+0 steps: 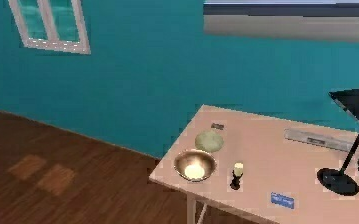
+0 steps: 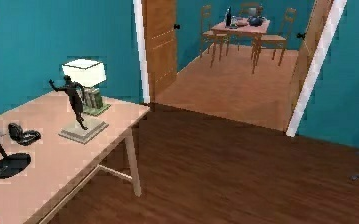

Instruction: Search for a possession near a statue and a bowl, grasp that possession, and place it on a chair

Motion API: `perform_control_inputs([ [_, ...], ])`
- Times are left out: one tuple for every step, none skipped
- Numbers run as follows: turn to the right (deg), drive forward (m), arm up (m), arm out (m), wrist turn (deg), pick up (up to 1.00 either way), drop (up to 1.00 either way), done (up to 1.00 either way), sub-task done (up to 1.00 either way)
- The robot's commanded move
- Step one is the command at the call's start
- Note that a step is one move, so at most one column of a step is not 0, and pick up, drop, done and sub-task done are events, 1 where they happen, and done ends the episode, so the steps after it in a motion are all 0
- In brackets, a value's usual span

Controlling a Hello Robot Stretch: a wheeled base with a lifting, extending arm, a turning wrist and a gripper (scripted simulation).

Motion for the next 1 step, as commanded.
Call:
perform_control_inputs([
  [0.0,0.40,0.00,0.00,0.0,0.00,0.00,0.00,0.00],
])
